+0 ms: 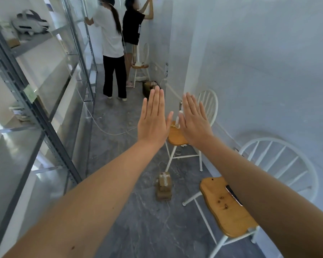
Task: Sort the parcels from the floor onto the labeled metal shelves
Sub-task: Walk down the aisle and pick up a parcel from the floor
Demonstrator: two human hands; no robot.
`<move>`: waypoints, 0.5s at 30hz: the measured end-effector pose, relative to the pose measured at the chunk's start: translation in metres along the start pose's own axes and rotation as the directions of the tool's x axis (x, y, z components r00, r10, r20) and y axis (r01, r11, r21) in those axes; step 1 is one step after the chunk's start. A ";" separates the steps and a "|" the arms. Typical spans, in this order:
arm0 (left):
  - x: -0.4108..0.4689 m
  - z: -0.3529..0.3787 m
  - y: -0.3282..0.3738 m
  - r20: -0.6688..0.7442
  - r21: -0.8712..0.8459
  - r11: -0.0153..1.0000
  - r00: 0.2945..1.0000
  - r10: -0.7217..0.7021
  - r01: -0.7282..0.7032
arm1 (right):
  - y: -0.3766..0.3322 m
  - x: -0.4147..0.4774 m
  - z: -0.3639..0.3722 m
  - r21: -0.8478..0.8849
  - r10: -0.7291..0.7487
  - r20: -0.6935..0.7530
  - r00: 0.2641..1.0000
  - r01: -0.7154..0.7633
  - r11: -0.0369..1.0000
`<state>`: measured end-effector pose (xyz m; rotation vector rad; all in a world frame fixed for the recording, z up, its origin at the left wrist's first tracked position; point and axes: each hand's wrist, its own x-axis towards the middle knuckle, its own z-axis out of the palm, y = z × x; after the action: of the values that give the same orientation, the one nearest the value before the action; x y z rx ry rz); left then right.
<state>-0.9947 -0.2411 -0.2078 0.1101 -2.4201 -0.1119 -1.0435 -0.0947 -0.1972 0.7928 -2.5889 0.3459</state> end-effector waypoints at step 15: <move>0.027 0.061 -0.006 0.071 -0.002 1.000 0.997 -0.029 0.030 | 0.034 0.042 0.055 0.020 -0.007 0.088 0.996 0.005 1.000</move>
<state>-1.0549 -0.2467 -0.2362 0.1428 -2.4901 -0.1347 -1.1117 -0.1066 -0.2304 0.8401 -2.6684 0.3422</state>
